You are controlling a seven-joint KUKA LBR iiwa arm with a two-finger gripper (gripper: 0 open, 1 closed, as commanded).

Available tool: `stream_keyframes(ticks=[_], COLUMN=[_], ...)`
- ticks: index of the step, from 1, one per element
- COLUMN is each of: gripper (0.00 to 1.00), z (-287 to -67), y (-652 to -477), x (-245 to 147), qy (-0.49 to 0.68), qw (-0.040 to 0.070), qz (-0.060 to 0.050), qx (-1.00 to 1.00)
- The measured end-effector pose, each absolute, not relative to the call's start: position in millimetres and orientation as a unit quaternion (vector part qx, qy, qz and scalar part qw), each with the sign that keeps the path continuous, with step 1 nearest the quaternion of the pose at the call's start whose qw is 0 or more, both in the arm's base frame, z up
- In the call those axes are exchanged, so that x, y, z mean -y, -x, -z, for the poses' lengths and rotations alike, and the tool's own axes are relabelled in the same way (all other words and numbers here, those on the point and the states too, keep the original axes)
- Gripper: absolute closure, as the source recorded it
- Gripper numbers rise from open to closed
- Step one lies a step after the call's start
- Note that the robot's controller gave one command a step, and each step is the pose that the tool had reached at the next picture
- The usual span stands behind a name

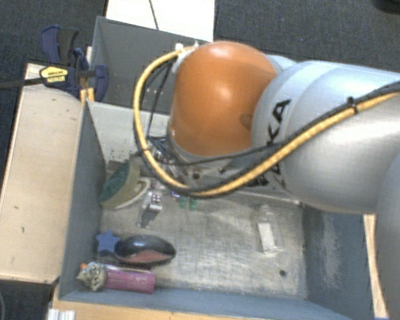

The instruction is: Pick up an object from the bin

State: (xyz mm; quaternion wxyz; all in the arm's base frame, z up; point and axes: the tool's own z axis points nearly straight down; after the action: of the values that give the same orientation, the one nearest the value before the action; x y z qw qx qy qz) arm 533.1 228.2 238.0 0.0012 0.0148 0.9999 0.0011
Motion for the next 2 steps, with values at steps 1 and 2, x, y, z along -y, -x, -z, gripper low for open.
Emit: stream_keyframes(ticks=[1, 2], gripper=[0.0, 1.0], z=[-101.5, -96.4], y=[-498.1, -492.8], x=[-243.1, -242.7], qy=[0.04, 0.039], qw=[0.01, 0.002], qz=[-0.003, -0.001], qx=[-0.999, -0.999])
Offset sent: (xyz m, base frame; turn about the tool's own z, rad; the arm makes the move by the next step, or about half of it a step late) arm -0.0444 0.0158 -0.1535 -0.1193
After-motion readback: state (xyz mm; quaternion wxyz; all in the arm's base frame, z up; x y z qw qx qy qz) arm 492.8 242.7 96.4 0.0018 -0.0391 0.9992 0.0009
